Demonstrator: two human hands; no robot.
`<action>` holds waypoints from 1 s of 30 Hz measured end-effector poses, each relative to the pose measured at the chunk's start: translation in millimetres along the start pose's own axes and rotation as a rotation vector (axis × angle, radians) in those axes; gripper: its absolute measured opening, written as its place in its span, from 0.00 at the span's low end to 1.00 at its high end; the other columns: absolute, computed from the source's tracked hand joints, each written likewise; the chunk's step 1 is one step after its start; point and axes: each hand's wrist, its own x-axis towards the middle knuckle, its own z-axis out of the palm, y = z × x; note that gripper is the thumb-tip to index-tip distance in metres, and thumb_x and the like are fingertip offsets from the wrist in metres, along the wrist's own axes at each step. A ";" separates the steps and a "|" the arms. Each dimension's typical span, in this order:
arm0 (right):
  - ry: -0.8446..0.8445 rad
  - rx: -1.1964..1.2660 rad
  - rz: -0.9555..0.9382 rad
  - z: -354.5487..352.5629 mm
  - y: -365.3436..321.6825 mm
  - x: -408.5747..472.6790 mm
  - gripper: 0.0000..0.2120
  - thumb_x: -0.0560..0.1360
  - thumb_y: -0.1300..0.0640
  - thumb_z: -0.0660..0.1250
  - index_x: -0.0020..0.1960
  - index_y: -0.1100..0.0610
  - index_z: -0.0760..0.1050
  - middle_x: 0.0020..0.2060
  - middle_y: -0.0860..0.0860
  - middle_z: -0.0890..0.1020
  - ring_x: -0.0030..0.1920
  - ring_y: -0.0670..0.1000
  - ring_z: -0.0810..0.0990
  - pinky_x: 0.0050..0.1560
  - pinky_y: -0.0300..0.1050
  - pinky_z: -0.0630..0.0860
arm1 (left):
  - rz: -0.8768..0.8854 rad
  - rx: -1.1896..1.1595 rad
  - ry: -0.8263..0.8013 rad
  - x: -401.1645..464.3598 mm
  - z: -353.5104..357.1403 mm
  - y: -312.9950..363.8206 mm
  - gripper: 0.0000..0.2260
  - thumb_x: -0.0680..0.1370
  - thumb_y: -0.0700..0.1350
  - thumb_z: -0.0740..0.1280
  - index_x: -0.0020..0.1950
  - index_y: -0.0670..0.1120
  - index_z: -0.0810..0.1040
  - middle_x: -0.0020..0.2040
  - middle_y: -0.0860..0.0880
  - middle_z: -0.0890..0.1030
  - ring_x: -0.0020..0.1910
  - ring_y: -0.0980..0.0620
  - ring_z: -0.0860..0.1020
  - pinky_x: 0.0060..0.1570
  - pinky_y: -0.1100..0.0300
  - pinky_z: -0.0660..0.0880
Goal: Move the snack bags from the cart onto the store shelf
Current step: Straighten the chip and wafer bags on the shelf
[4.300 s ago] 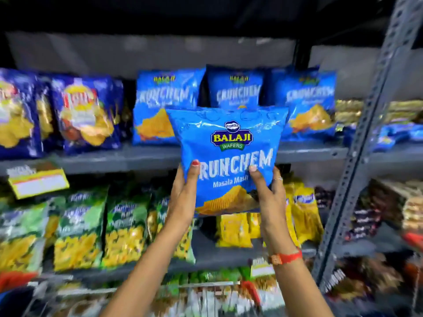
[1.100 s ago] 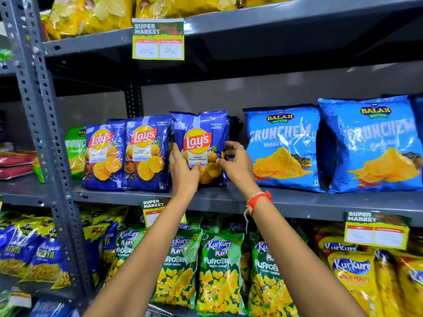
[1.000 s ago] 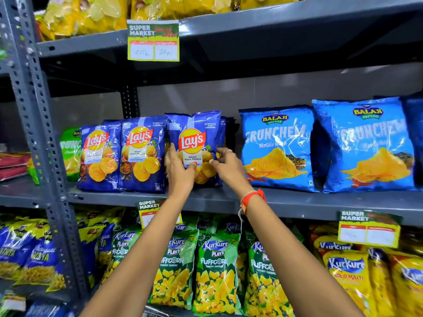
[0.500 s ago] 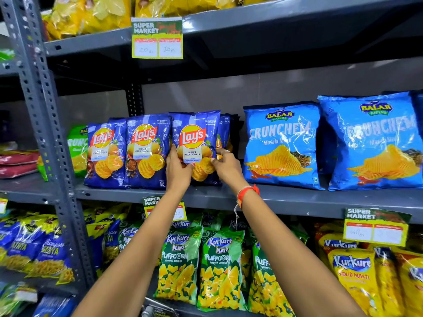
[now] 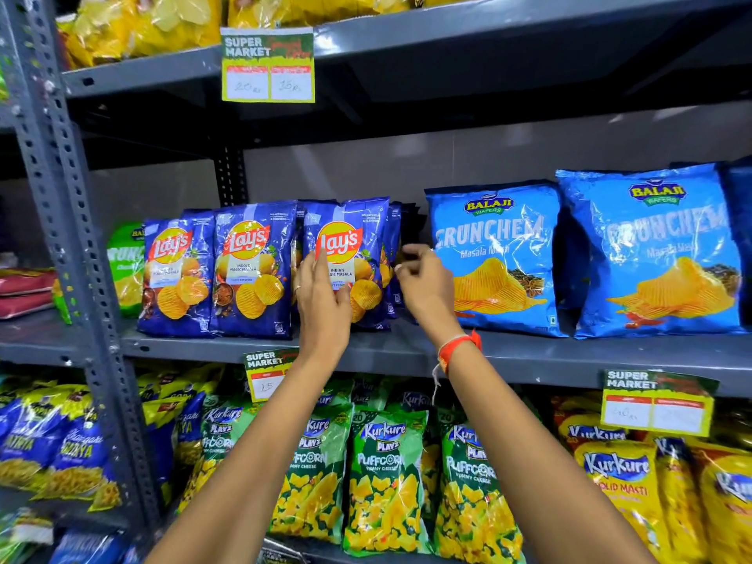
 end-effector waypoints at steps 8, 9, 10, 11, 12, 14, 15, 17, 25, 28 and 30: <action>0.471 -0.346 0.118 -92.8 20.3 12.6 0.23 0.70 0.55 0.67 0.64 0.54 0.68 0.65 0.57 0.72 0.65 0.62 0.69 0.60 0.58 0.70 | 0.082 -0.322 -0.260 1.7 56.9 68.0 0.23 0.76 0.44 0.66 0.69 0.41 0.67 0.68 0.41 0.72 0.67 0.45 0.70 0.68 0.55 0.67; 0.435 -0.376 0.184 -99.2 26.7 12.6 0.27 0.69 0.53 0.68 0.66 0.55 0.65 0.66 0.59 0.70 0.66 0.63 0.67 0.61 0.60 0.69 | -0.032 -0.370 -0.341 5.7 71.1 73.1 0.27 0.75 0.45 0.67 0.71 0.40 0.64 0.71 0.40 0.69 0.70 0.45 0.68 0.69 0.55 0.65; 0.394 -0.380 0.230 -104.6 34.1 12.6 0.30 0.69 0.52 0.69 0.67 0.56 0.62 0.66 0.60 0.68 0.67 0.63 0.66 0.61 0.61 0.68 | -0.141 -0.406 -0.392 9.1 82.6 78.8 0.30 0.74 0.46 0.69 0.72 0.39 0.62 0.72 0.40 0.68 0.71 0.45 0.68 0.69 0.56 0.64; 0.349 -0.359 0.261 -109.8 41.7 13.0 0.32 0.68 0.52 0.69 0.68 0.56 0.61 0.67 0.61 0.67 0.67 0.64 0.65 0.62 0.61 0.68 | -0.252 -0.442 -0.422 13.4 93.8 80.9 0.31 0.73 0.46 0.70 0.71 0.37 0.62 0.71 0.40 0.69 0.69 0.46 0.70 0.67 0.57 0.67; 0.297 -0.318 0.282 -112.7 49.1 13.9 0.34 0.68 0.52 0.69 0.70 0.55 0.59 0.67 0.61 0.67 0.67 0.64 0.65 0.64 0.60 0.67 | -0.354 -0.500 -0.446 17.7 102.5 79.2 0.29 0.72 0.46 0.72 0.67 0.36 0.67 0.68 0.40 0.72 0.63 0.48 0.76 0.63 0.59 0.72; 0.190 -0.186 0.324 -119.5 60.6 19.4 0.40 0.68 0.54 0.71 0.73 0.57 0.53 0.69 0.63 0.66 0.68 0.65 0.66 0.68 0.58 0.67 | -0.526 -0.643 -0.528 22.3 113.4 75.1 0.16 0.69 0.41 0.74 0.52 0.39 0.74 0.58 0.44 0.78 0.40 0.56 0.83 0.39 0.68 0.80; 0.150 -0.082 0.348 -122.0 64.3 22.7 0.43 0.67 0.57 0.72 0.73 0.60 0.50 0.69 0.64 0.66 0.68 0.64 0.67 0.69 0.58 0.66 | -0.580 -0.688 -0.586 22.6 115.7 72.5 0.15 0.68 0.39 0.75 0.51 0.39 0.74 0.54 0.43 0.79 0.34 0.58 0.81 0.31 0.69 0.79; 0.103 0.109 0.366 -125.0 70.6 27.0 0.41 0.68 0.64 0.72 0.71 0.64 0.50 0.64 0.62 0.72 0.63 0.60 0.73 0.68 0.55 0.69 | -0.623 -0.716 -0.675 23.8 118.3 64.8 0.25 0.67 0.34 0.75 0.61 0.34 0.71 0.57 0.40 0.80 0.39 0.54 0.81 0.35 0.66 0.79; 0.003 0.292 0.236 -121.9 79.3 27.8 0.30 0.70 0.70 0.66 0.68 0.58 0.59 0.51 0.50 0.74 0.42 0.43 0.74 0.32 0.27 0.73 | -0.494 -0.910 -0.521 8.6 114.9 56.8 0.28 0.66 0.25 0.70 0.64 0.38 0.72 0.58 0.44 0.78 0.53 0.47 0.76 0.36 0.66 0.80; -0.017 0.338 0.203 -122.8 83.4 34.3 0.33 0.70 0.73 0.66 0.70 0.60 0.57 0.50 0.50 0.75 0.43 0.44 0.75 0.32 0.26 0.75 | -0.463 -0.888 -0.464 10.4 116.6 55.9 0.29 0.65 0.26 0.72 0.63 0.42 0.72 0.55 0.46 0.78 0.52 0.48 0.77 0.44 0.59 0.79; -0.011 0.327 0.200 -125.0 87.7 37.9 0.34 0.68 0.74 0.67 0.70 0.61 0.57 0.47 0.47 0.74 0.49 0.48 0.75 0.36 0.30 0.76 | -0.442 -0.864 -0.470 11.6 120.6 57.2 0.31 0.65 0.26 0.72 0.65 0.42 0.71 0.56 0.46 0.78 0.53 0.48 0.77 0.47 0.57 0.77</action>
